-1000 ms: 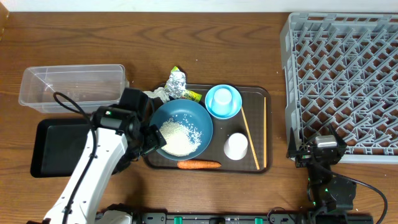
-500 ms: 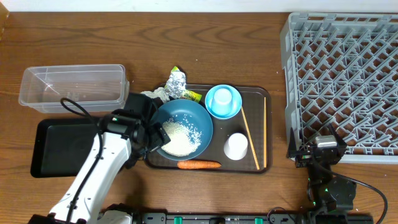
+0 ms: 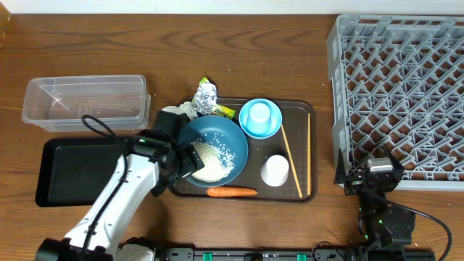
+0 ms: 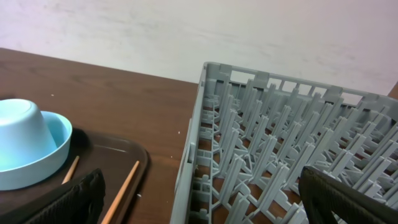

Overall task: Sort waste into correct bins and load items into the dishwasher rack
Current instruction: 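Lower the left gripper and pinch the teal bowl's near rim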

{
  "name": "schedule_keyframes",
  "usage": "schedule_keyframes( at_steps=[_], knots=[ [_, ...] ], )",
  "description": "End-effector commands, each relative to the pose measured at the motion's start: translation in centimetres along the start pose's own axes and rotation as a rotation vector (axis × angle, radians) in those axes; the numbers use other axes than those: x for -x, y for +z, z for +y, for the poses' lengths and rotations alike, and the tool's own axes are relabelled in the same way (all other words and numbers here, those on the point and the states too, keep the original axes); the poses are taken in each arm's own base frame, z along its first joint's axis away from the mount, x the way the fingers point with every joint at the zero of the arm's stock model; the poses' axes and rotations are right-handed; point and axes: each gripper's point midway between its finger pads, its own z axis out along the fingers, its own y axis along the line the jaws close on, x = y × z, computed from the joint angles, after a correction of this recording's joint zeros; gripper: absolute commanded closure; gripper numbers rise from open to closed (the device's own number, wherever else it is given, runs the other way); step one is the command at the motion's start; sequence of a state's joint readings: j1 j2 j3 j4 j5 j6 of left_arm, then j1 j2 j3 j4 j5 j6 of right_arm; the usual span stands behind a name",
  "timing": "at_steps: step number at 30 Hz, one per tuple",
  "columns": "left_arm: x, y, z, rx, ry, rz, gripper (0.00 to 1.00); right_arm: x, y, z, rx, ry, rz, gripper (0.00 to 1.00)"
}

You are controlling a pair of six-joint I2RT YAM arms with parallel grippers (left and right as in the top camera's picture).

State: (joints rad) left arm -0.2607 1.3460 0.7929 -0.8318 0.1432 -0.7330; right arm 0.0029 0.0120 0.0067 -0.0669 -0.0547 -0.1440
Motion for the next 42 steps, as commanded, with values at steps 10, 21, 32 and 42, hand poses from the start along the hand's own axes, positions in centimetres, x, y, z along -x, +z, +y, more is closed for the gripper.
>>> schedule_keyframes(
  at_steps=[10,21,32,42],
  knots=[
    [-0.7,1.7,0.3,0.036,-0.013,0.039,0.08,0.0,0.0,-0.3,-0.012,-0.014,0.0,0.01],
    [-0.5,2.3,0.1,0.03,-0.008,0.034,0.21,0.0,0.0,-0.3,-0.012,-0.014,-0.001,0.01],
    [-0.1,2.4,-0.5,0.006,-0.01,0.017,0.42,0.0,0.0,-0.3,-0.012,-0.014,0.0,0.01],
    [-0.4,2.8,-0.8,-0.002,0.013,0.007,0.49,0.0,0.0,-0.3,-0.012,-0.014,0.0,0.01]
  ],
)
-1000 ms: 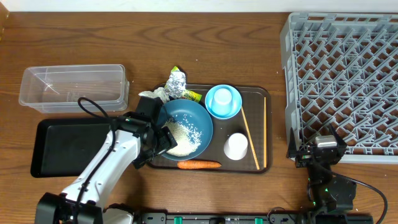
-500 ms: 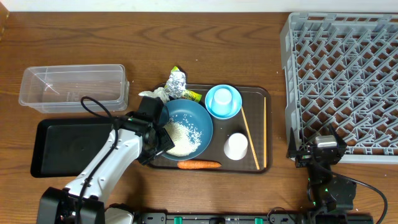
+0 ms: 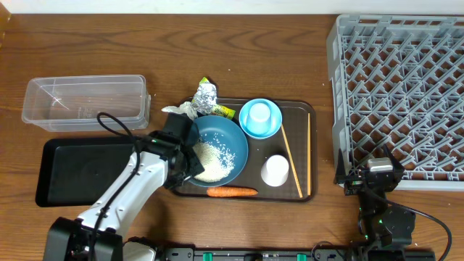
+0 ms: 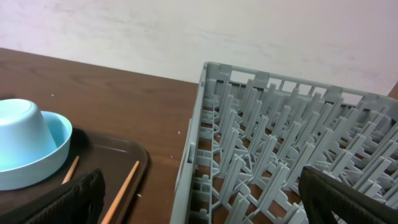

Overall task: Sort waste into correct bins and load items into the dishwasher rack
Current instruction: 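Lower the left gripper and pinch the teal bowl's near rim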

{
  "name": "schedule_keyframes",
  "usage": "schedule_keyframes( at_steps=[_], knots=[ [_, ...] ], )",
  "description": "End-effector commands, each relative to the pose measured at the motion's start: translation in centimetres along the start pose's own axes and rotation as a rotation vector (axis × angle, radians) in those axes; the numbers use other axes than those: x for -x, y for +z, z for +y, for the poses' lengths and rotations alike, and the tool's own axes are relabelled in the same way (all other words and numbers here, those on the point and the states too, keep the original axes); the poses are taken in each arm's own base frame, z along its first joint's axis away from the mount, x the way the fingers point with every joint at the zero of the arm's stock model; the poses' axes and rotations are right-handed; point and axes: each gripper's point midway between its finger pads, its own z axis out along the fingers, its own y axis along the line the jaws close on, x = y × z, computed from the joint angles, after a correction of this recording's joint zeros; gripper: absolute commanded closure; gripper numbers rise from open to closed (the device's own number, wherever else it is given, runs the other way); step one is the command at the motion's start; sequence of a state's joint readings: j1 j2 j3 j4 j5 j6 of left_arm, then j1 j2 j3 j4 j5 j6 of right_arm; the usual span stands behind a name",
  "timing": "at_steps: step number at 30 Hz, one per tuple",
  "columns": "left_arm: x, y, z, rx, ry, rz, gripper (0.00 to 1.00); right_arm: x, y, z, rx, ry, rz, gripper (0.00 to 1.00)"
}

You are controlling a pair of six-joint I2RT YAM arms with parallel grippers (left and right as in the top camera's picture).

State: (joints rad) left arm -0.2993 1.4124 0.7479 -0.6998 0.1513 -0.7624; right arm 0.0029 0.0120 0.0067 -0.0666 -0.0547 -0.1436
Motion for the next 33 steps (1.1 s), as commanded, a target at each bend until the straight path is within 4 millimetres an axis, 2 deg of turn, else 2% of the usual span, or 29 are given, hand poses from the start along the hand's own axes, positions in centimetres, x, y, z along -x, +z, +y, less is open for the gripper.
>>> schedule_keyframes(
  at_steps=[1,7,16,18,25,29,31,33],
  knots=[
    [-0.4,0.4,0.4,0.019,0.002,0.009,0.5,0.0,0.0,-0.3,-0.012,-0.014,0.0,0.01],
    [-0.2,0.4,0.5,0.022,0.002,0.002,0.6,0.0,0.0,-0.3,-0.012,-0.014,0.0,0.01],
    [-0.1,0.4,0.7,0.033,0.002,-0.009,0.61,0.0,0.0,-0.3,-0.012,-0.014,0.0,0.01],
    [0.1,0.4,1.0,0.051,0.002,-0.017,0.55,0.0,0.0,-0.3,-0.012,-0.014,0.0,0.01],
    [0.1,-0.3,1.6,0.082,0.004,-0.026,0.53,0.0,0.0,-0.3,-0.012,-0.014,0.0,0.01],
    [0.8,-2.1,1.5,0.09,0.006,-0.068,0.42,0.0,0.0,-0.3,-0.012,-0.014,0.0,0.01],
    [0.9,-3.2,1.2,0.072,0.007,-0.085,0.33,0.0,0.0,-0.3,-0.012,-0.014,0.0,0.01],
    [1.0,-4.0,1.1,0.062,0.007,-0.099,0.3,0.0,0.0,-0.3,-0.012,-0.014,0.0,0.01]
  ],
)
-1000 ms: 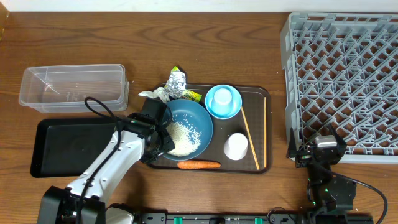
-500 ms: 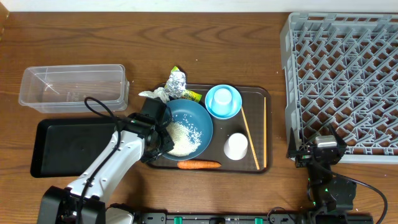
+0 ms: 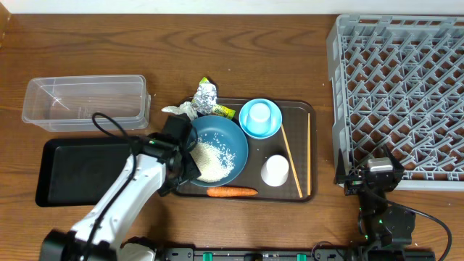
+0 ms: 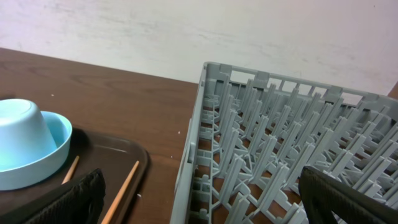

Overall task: Sort waste into correct bins and load items into the dishwasher rack
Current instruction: 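Lower the left gripper and pinch the teal bowl's near rim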

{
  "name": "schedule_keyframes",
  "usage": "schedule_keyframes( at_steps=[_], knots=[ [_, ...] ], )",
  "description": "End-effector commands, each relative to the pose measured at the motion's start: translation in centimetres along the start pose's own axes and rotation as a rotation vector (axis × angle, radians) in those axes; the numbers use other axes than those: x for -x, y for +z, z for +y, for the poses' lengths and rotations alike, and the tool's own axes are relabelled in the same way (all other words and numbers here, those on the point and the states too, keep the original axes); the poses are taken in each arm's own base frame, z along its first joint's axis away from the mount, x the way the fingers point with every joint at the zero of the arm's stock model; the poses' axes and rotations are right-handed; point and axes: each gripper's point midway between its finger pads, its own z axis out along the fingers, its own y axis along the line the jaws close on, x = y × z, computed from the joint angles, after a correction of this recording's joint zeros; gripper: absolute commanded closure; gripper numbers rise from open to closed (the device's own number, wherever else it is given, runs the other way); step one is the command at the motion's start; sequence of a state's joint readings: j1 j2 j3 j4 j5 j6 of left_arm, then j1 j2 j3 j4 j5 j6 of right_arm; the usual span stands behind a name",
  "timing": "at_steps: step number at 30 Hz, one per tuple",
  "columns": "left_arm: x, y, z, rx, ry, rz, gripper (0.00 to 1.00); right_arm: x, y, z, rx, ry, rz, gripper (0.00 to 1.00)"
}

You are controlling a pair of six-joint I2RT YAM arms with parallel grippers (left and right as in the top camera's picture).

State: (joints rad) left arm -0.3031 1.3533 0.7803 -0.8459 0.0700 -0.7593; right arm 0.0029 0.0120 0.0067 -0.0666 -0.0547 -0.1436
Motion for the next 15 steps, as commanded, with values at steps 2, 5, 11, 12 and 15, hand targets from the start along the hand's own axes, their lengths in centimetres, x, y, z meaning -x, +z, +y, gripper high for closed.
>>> schedule_keyframes(
  at_steps=[2,5,11,12,15],
  knots=[
    [1.5,-3.0,-0.6,-0.039,-0.001,-0.093,0.3,0.0,0.0,-0.3,-0.012,-0.014,0.0,0.01],
    [1.4,-4.7,-0.4,-0.052,-0.001,-0.114,0.28,0.0,0.0,-0.3,-0.012,-0.014,0.0,0.01],
    [0.7,-8.2,-2.3,-0.184,0.129,-0.135,0.2,0.0,0.0,-0.3,-0.012,-0.014,0.0,0.01],
    [0.2,-8.9,-3.7,-0.25,0.212,-0.136,0.18,0.0,0.0,-0.3,-0.012,-0.014,0.0,0.01],
    [-1.5,-10.3,-7.6,-0.415,0.474,-0.151,0.14,0.0,0.0,-0.3,-0.012,-0.014,0.0,0.01]
  ],
)
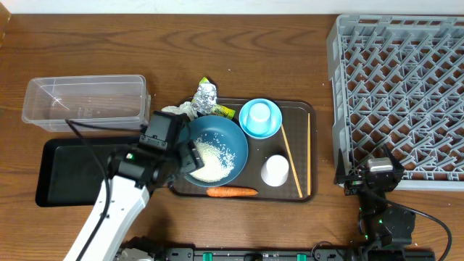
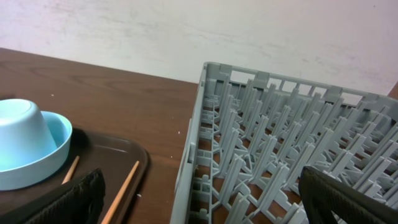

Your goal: Sort waste into correct bins and load items into the dishwasher rack

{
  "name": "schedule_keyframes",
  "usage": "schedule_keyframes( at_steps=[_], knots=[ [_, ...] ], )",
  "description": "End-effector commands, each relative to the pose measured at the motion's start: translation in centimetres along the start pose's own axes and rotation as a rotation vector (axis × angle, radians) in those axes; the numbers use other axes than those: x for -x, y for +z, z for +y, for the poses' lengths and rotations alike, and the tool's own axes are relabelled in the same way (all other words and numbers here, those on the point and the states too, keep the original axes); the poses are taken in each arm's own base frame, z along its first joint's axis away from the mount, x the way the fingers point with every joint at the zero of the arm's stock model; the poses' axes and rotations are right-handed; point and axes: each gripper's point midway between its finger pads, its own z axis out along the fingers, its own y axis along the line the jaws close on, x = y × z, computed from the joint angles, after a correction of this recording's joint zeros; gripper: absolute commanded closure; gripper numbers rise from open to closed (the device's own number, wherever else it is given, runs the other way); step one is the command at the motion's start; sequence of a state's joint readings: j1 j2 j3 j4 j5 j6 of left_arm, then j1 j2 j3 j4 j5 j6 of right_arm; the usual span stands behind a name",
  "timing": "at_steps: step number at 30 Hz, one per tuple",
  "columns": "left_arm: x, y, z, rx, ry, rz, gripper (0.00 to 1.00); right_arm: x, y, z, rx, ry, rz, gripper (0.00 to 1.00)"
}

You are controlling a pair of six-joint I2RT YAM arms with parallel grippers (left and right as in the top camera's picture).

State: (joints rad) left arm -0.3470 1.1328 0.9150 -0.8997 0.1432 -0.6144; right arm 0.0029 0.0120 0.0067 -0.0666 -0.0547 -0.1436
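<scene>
A dark blue bowl (image 1: 217, 148) with white rice sits on the brown tray (image 1: 304, 109). My left gripper (image 1: 186, 158) is at the bowl's left rim, and its jaws are hidden under the wrist. Also on the tray are an upturned light blue cup (image 1: 259, 114) on a plate, a white cup (image 1: 275, 170), a carrot (image 1: 232, 192) and two chopsticks (image 1: 291, 161). Foil (image 1: 206, 94) and wrappers (image 1: 176, 109) lie at the tray's back left. My right gripper (image 2: 200, 190) is open over the near left corner of the grey dishwasher rack (image 2: 273, 143), holding nothing.
A clear plastic container (image 1: 85, 103) stands at the left, with a black bin (image 1: 69, 170) in front of it. The rack (image 1: 399, 87) fills the right side of the table. My left arm's cable loops over the black bin.
My left wrist has shifted a little up and left, and the forearm now runs steeper toward the front edge. The gripper stays at the bowl's left rim. Bowl and right arm are unchanged.
At every earlier moment my left gripper was at the left rim of the rice bowl, with only the arm's pose changing slightly. The bowl and the other tray items have kept their places. The right gripper has stayed open by the rack.
</scene>
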Motion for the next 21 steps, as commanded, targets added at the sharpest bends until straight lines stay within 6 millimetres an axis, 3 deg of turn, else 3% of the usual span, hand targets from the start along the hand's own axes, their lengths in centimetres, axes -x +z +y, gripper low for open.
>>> schedule_keyframes(
  at_steps=[1,5,13,21],
  knots=[
    [-1.3,-1.2,-5.3,-0.206,0.321,0.017,0.13,0.0,0.0,-0.3,-0.012,-0.014,0.0,0.01],
    [-1.7,-0.2,-8.1,-0.216,0.455,-0.032,0.12,0.0,0.0,-0.3,-0.012,-0.014,0.0,0.01],
    [-3.2,3.3,-9.8,-0.126,0.689,-0.031,0.12,0.0,0.0,-0.3,-0.012,-0.014,0.0,0.01],
    [-3.5,6.8,-8.4,0.012,0.759,0.02,0.11,0.0,0.0,-0.3,-0.012,-0.014,0.0,0.01]
  ],
)
